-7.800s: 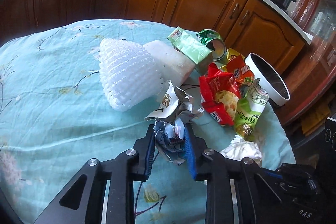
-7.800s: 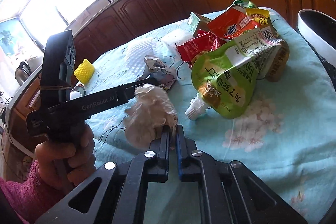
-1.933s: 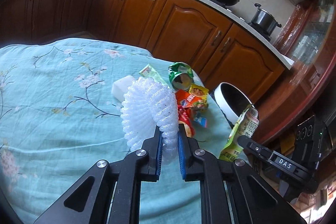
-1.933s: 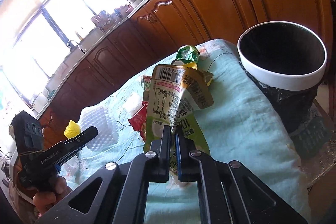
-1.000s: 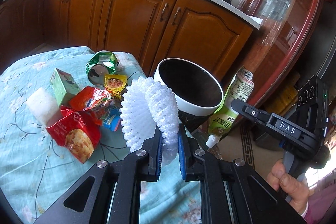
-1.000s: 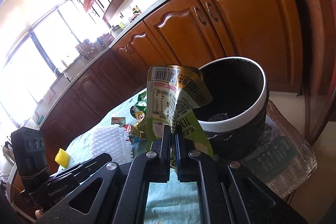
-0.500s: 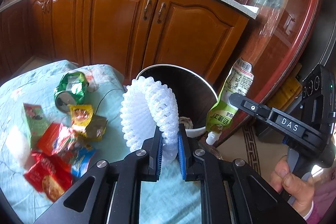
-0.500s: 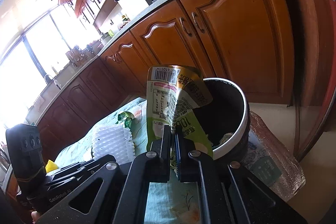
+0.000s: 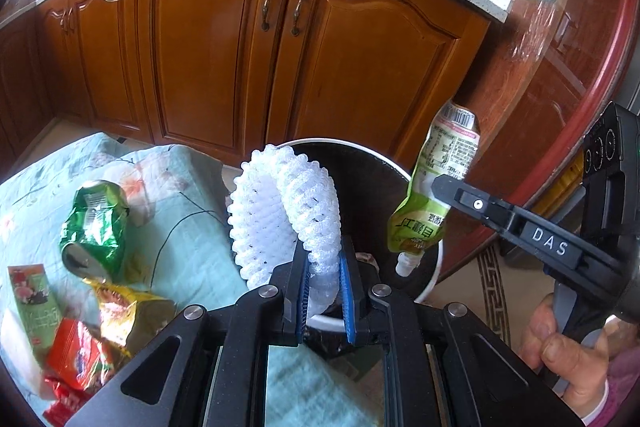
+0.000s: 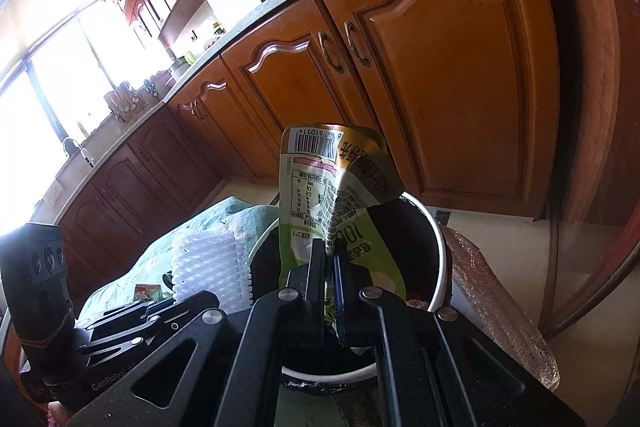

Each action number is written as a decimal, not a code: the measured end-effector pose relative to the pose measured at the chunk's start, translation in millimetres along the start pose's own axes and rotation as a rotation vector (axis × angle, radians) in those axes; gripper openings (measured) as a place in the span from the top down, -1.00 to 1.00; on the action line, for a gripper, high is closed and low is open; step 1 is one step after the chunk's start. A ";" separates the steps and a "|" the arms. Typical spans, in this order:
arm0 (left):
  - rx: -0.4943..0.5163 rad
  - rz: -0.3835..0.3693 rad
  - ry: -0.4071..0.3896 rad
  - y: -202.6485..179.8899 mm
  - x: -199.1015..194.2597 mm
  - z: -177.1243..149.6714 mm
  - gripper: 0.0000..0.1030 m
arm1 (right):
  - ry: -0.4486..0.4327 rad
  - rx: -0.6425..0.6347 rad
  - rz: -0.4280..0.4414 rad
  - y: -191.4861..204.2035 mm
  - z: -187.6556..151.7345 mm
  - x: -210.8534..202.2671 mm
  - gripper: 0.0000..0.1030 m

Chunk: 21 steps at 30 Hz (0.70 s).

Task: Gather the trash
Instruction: 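Carry the foam net and snack bag over the bin while both tools open to drop them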

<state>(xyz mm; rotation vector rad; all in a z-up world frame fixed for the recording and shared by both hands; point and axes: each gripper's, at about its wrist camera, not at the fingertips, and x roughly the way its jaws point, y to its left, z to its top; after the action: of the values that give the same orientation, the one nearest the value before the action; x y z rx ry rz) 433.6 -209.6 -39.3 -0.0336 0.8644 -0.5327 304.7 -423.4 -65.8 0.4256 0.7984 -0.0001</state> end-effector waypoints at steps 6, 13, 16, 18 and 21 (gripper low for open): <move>0.010 -0.001 0.040 -3.9 29.0 6.1 0.76 | 0.077 -0.018 -0.028 -3.7 -3.4 22.5 0.93; 0.016 -0.002 0.050 -9.0 45.0 15.0 0.38 | 0.109 -0.001 -0.043 -13.8 -0.4 34.6 0.82; 0.034 0.020 0.030 -9.7 38.3 11.0 -0.07 | 0.114 0.014 -0.044 -17.4 -0.2 34.9 0.66; 0.044 0.034 0.020 -10.6 33.8 7.5 -0.09 | 0.113 0.028 -0.032 -19.8 0.0 33.9 0.26; 0.026 0.032 0.016 -4.4 22.2 -3.5 -0.15 | 0.089 0.036 -0.027 -20.2 0.1 27.1 0.18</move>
<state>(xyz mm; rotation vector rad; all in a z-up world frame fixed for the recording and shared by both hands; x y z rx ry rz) 440.8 -222.9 -56.4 0.0080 0.8720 -0.5149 320.6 -437.6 -92.0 0.4514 0.8927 -0.0206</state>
